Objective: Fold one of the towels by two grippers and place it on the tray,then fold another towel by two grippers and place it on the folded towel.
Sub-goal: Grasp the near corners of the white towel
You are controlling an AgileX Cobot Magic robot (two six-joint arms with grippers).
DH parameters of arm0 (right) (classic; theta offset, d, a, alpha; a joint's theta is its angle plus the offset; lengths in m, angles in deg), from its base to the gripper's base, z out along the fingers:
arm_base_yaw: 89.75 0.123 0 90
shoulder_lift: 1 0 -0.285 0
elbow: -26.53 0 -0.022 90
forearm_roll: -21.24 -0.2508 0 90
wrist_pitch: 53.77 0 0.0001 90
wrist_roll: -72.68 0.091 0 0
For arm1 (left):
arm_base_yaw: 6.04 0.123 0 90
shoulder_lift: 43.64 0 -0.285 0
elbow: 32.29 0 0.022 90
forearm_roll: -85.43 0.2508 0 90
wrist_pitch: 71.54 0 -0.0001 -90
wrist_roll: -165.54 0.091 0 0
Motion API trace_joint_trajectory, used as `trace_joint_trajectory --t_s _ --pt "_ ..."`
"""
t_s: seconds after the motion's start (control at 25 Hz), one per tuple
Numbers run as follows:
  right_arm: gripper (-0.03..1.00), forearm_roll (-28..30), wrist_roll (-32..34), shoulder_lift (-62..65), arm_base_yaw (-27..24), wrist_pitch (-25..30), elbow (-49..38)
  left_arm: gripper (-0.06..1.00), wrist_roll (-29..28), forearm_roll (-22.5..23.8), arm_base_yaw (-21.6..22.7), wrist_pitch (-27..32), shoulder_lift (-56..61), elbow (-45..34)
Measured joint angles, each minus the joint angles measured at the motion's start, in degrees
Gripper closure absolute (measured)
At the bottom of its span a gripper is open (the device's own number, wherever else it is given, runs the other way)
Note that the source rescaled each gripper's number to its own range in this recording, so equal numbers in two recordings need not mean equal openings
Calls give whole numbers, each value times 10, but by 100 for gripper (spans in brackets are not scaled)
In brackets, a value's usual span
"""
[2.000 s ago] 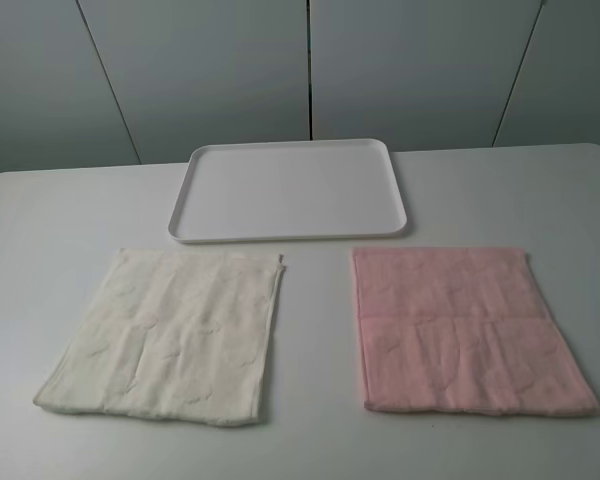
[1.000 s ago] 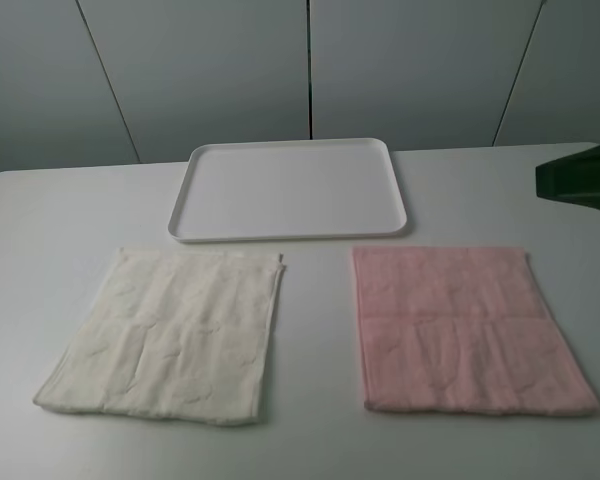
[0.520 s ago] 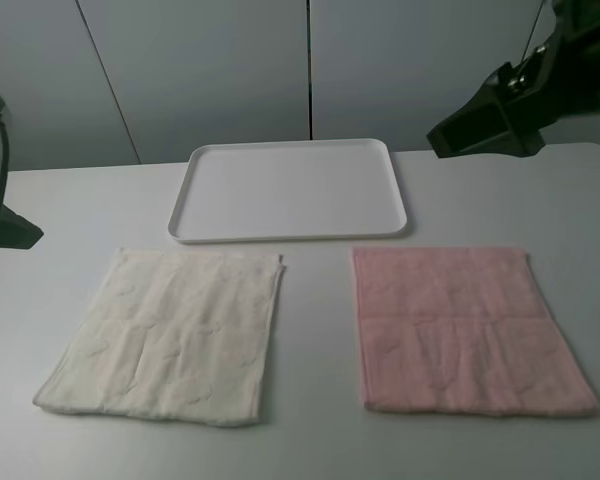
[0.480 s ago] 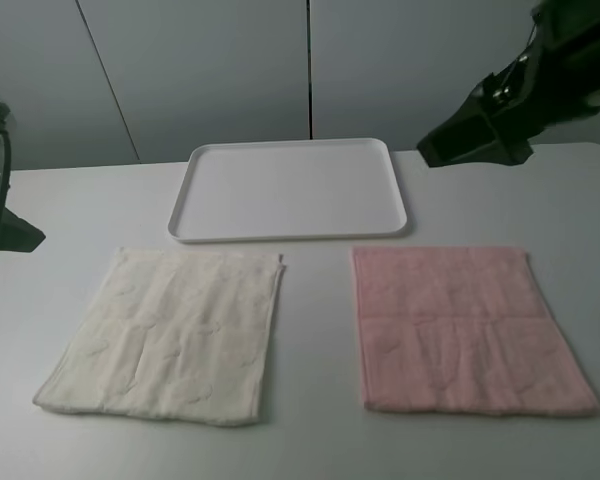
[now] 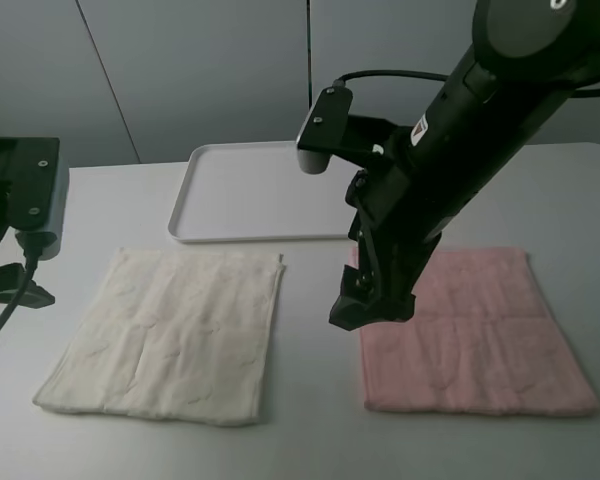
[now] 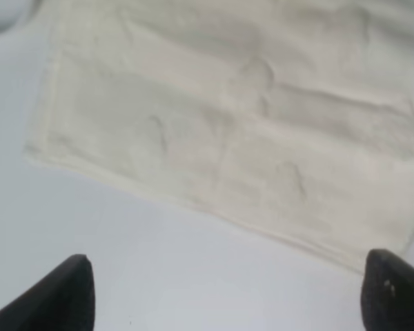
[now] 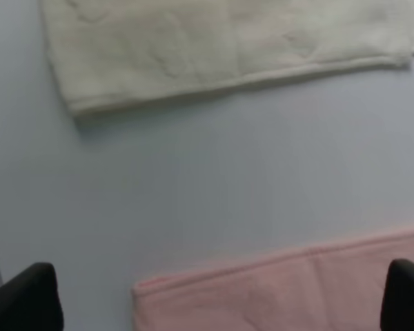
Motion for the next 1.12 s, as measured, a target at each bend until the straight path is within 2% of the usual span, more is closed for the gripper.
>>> trace_joint_trajectory --t_s 0.2,0.36,0.6,0.8,0.88,1.12 --pt "-3 37 8 -21 72 -18 3 -5 32 21 -15 6 -27 -31" --pt "-3 70 43 -39 113 -27 8 -5 41 55 -37 5 -56 -78" --pt "-3 75 56 -68 125 -38 19 -5 42 82 -47 -15 -76 -122" --pt "-3 76 57 -86 165 -45 23 -5 42 110 -47 -40 -98 -160" --pt "-3 76 57 -94 174 -46 23 -5 42 112 -47 -66 -99 -169" --pt "-3 76 60 -113 179 -54 23 -5 41 112 -48 -98 -116 -174"
